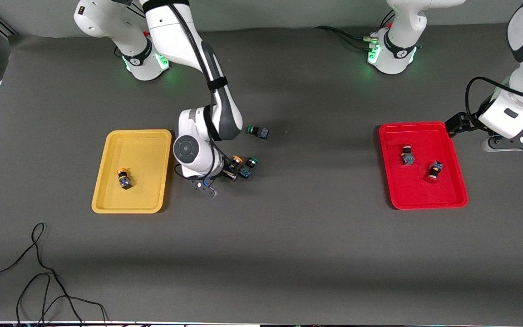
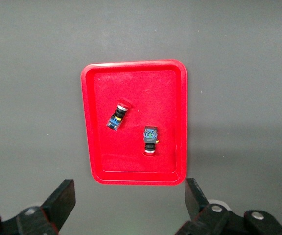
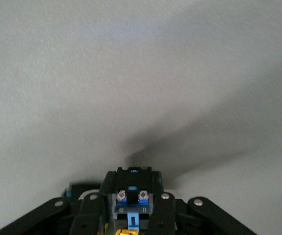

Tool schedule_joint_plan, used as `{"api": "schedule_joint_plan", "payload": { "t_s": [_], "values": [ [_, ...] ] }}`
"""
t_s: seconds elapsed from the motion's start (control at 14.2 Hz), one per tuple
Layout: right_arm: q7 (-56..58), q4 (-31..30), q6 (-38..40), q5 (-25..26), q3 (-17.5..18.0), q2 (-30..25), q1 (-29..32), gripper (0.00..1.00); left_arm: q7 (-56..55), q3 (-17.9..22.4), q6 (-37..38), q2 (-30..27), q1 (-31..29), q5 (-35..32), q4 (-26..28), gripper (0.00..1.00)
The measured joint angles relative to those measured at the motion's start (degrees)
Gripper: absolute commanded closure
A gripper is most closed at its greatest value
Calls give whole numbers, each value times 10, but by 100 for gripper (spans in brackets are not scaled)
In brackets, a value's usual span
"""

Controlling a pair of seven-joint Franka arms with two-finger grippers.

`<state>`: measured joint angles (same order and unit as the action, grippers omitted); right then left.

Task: Place red and yellow buttons in trays
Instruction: 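Lift the held yellow button with the right gripper, then carry the yellow button into the yellow tray and open the right gripper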

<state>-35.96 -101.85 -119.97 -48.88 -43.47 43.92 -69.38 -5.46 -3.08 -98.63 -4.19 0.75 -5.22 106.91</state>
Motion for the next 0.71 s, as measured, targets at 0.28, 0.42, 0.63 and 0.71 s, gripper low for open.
{"api": "schedule_joint_plan", "payload": {
  "t_s": [0.28,0.42,0.63,0.71],
  "values": [
    [104,47,194,94,-114,-67,8,100,0,-3,0,0,0,0,-1,1],
    [235,48,217,138,-160,-87,16,100,0,-4,0,0,0,1,-1,1],
    [424,33,218,154,-209,-85,38,100,0,-6,0,0,0,1,-1,1],
    [477,23,212,155,-217,-83,51,100,0,-7,0,0,0,1,-1,1]
  ]
}}
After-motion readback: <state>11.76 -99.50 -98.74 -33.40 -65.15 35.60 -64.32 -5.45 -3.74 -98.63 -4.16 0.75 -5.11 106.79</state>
